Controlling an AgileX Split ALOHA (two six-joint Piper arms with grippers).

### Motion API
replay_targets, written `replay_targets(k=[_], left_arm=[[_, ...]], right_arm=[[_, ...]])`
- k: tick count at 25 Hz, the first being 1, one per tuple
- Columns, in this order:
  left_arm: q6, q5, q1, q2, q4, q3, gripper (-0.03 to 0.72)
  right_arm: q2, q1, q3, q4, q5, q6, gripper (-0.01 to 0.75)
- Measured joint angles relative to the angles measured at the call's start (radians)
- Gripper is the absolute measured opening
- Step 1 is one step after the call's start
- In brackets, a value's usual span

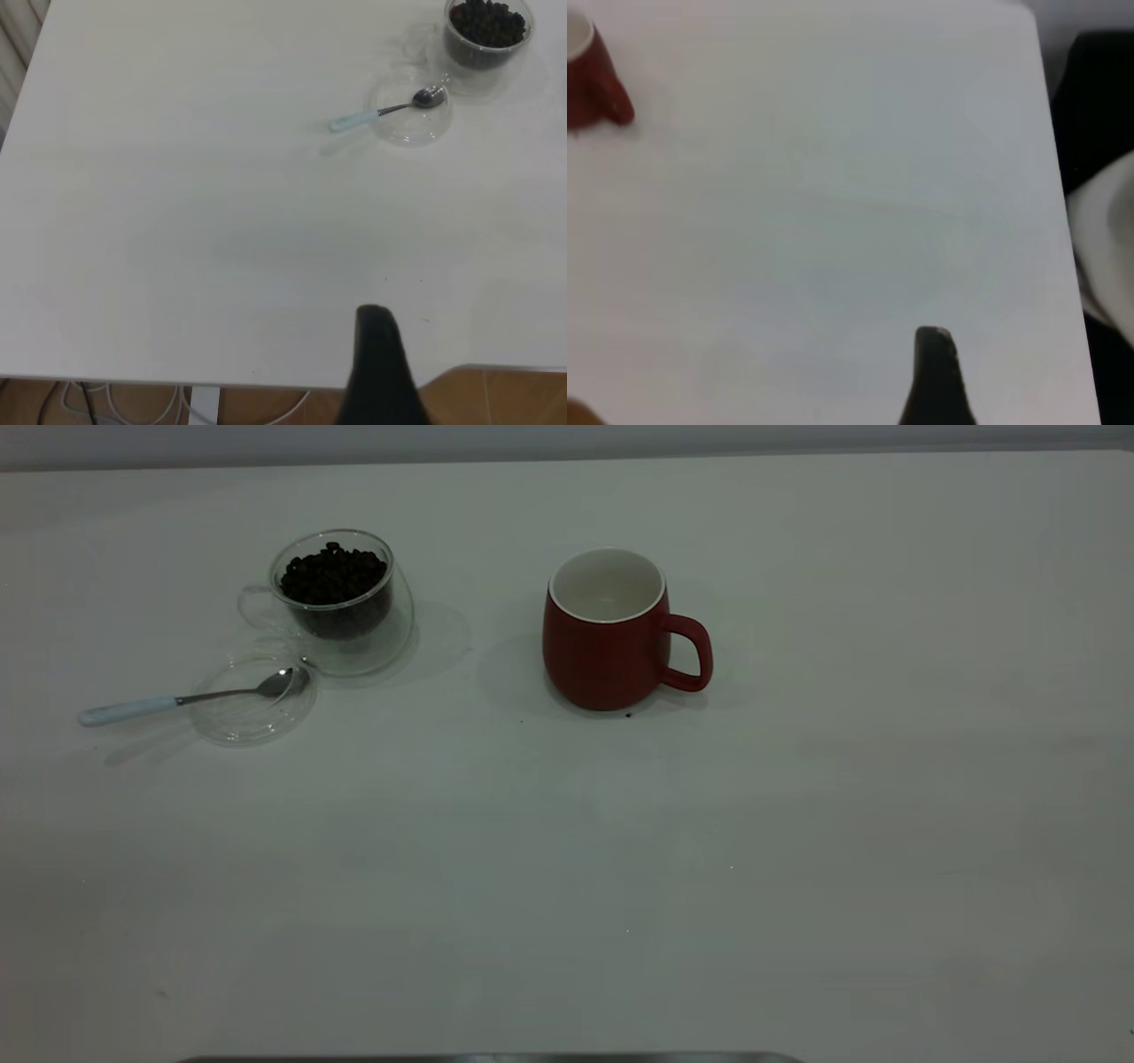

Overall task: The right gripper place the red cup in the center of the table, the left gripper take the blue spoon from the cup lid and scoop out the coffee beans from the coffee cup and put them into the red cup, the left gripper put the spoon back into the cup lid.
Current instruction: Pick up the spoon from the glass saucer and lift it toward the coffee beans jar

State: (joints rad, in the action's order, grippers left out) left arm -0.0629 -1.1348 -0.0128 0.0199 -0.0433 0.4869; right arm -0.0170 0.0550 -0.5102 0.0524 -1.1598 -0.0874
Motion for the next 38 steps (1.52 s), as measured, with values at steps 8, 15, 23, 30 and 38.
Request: replay_targets(k=[8,15,23,30,38], left_arm=[[-0.001,0.0,0.0,0.0,0.0,0.0,0.587],[-0.001,0.0,0.0,0.0,0.0,0.0,0.587],[-0.004,0.0,0.0,0.0,0.0,0.0,0.587],[-0.004,0.0,0.0,0.0,0.0,0.0,0.587],[-0.004,0.0,0.0,0.0,0.006,0.0,0.587]], right_arm=[[0.0,-0.057,0.035,-0.097,0.036,-0.018,0.587],[0.0,-0.083,0.04,-0.101,0.034,-0.057,0.587],[0.0,-0.084,0.04,-0.109,0.034,-0.07,0.587],[0.0,-0.084,0.04,-0.109,0.034,-0.071,0.587],[0.0,-0.084,0.04,-0.11,0.034,-0.071,0.587]])
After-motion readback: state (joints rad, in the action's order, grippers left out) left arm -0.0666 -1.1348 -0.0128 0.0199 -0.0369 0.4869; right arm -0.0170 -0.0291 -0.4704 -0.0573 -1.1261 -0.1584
